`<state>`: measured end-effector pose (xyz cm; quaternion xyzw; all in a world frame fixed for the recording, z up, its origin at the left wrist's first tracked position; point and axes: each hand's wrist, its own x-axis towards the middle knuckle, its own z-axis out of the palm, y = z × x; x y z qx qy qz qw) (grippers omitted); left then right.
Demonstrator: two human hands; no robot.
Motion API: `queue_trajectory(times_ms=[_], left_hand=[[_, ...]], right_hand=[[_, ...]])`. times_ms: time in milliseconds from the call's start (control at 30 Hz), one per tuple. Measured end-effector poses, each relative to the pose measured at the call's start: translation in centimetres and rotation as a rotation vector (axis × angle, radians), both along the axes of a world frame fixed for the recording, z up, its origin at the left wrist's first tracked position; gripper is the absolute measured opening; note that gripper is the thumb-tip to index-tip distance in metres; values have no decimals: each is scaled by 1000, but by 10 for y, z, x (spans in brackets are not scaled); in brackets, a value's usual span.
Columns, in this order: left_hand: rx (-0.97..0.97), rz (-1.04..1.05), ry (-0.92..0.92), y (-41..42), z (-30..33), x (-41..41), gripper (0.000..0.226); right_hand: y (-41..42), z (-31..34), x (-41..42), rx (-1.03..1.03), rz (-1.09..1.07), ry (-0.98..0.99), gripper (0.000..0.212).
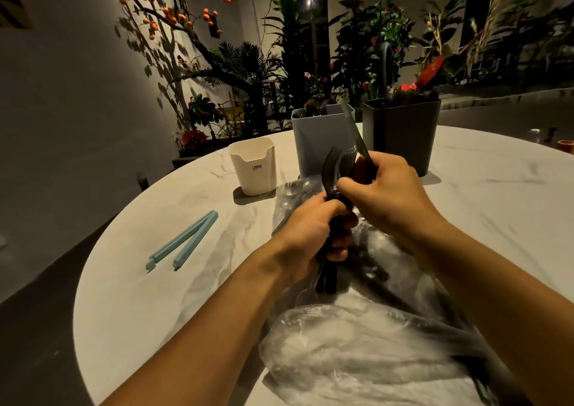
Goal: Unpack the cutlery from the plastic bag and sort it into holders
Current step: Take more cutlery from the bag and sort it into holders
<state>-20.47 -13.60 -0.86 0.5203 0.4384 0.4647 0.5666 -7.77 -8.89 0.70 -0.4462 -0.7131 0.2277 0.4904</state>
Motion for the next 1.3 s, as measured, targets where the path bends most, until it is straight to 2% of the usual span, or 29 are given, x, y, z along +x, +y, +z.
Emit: queue_trajectory(times_ms=[100, 167, 233, 333, 433, 533, 633, 767, 900, 967, 1167, 1300], left_hand=[[11, 12, 37, -1, 2, 1, 24], [-3, 73, -18, 1, 3, 0, 25], [-33, 119, -111, 6, 4, -3, 27], [-80, 198, -289, 14, 6, -10, 28], [-70, 284, -445, 21, 6, -16, 28], [-58, 387, -618, 27, 7, -21, 29], [-35, 467, -671, 26, 9, -23, 34], [-21, 586, -609, 22, 9, -16, 37], [5, 452, -785, 23, 9, -17, 42], [46, 445, -833, 26, 9, -23, 42], [78, 474, -751, 30, 5, -33, 37], [97, 384, -408, 25, 4, -26, 35]], right_hand=[[0, 0, -1, -1, 84, 21, 17], [0, 0, -1, -43, 178, 153, 17], [0, 0, -1, -34, 158, 212, 18], [1, 0, 0, -48, 119, 153, 25], [-6, 2, -1, -85, 269, 10, 37], [-16, 8, -1, -142, 397, -213, 40], [-23, 9, -4, -295, 473, -362, 37], [-24, 3, -11, -392, 520, -389, 25], [-22, 8, -5, -568, 517, -350, 35], [-23, 11, 0, -612, 561, -349, 28], [-17, 18, 11, -555, 523, -179, 19], [-13, 17, 14, -459, 408, 80, 13]])
